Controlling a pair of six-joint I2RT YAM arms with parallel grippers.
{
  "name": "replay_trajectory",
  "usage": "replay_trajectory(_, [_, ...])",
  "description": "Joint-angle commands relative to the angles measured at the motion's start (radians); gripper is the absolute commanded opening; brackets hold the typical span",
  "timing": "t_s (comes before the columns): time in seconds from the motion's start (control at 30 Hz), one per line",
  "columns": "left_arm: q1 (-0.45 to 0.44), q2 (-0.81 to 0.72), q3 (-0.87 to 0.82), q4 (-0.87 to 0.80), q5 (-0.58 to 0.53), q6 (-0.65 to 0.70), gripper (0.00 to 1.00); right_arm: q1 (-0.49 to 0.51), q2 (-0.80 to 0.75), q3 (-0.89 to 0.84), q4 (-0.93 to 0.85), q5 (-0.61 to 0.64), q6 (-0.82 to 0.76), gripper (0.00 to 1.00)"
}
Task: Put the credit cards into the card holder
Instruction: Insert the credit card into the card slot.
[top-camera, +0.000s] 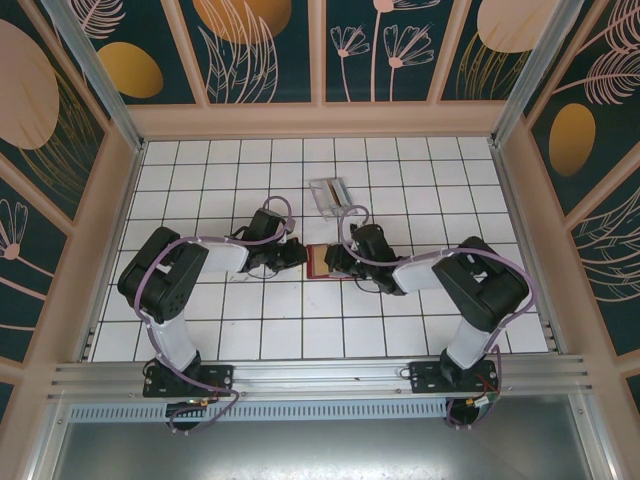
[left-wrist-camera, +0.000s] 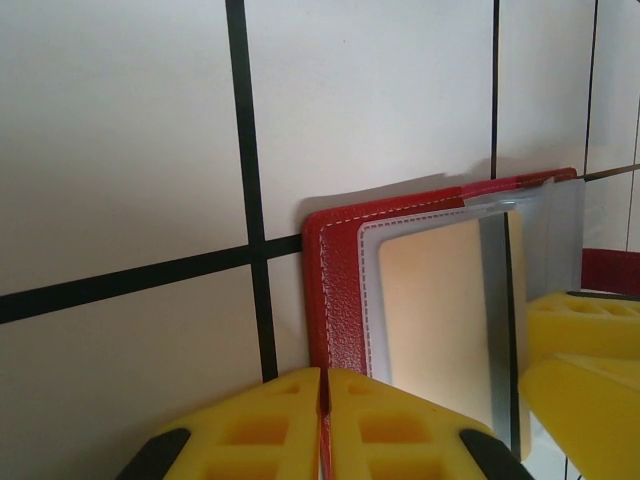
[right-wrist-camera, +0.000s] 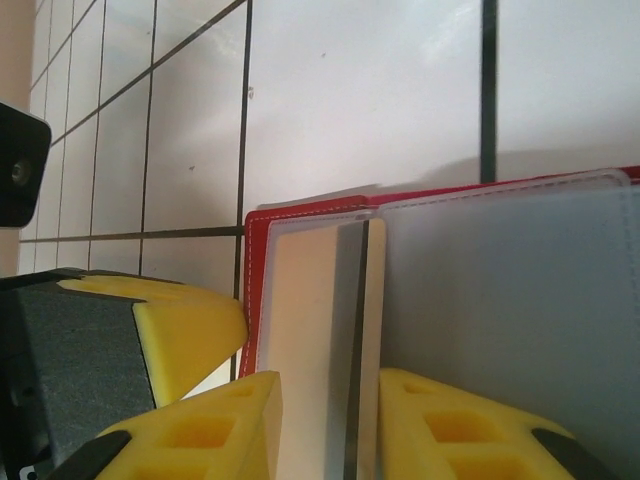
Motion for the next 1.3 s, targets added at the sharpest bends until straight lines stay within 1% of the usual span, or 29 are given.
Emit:
replay_trajectory(0.0, [-0.004, 0.028, -0.038, -0.042, -0.025, -0.003, 0.12, 0.011, 0.03, 0.058, -0.093, -0.031, -0.076, 0.32])
replay_trajectory(0.17, [-0.004, 0.022, -0.05, -0.03, -0.027, -0.008, 0.12, 0.013, 0.044, 0.104, -0.165, -0.045, -0.116, 0.34])
replay_trajectory(0.43, [-0.004, 0.032, -0.042, -0.038, -0.021, 0.001, 0.11, 0.013, -0.009, 0.132, -0.304, 0.044, -0.191, 0.37])
replay_trajectory(0.47, [-0.004, 0.036, -0.035, -0.047, -0.018, 0.009, 0.11, 0.013, -0.011, 0.13, -0.306, 0.049, -0.192, 0.37])
replay_trajectory(0.57, [-0.004, 0.034, -0.041, -0.036, -0.02, 0.002, 0.11, 0.016, -0.002, 0.129, -0.296, 0.029, -0.185, 0.3])
replay_trajectory(0.83, [-0.004, 0.042, -0.035, -0.016, -0.008, -0.009, 0.11, 0.057, 0.017, 0.149, -0.276, 0.029, -0.187, 0.3])
replay_trajectory(0.97, [-0.004, 0.032, -0.04, -0.027, -0.015, -0.003, 0.11, 0.061, 0.007, 0.165, -0.313, 0.065, -0.211, 0.33])
replay_trajectory(1.07, [-0.004, 0.031, -0.042, -0.031, -0.02, 0.003, 0.11, 0.059, -0.023, 0.17, -0.379, 0.134, -0.228, 0.36])
replay_trajectory(1.17, [-0.004, 0.015, -0.059, -0.032, -0.045, -0.005, 0.11, 0.059, -0.062, 0.167, -0.438, 0.175, -0.208, 0.4])
replay_trajectory(1.27, [-0.004, 0.015, -0.064, -0.021, -0.049, -0.008, 0.12, 0.06, -0.107, 0.135, -0.45, 0.187, -0.176, 0.44])
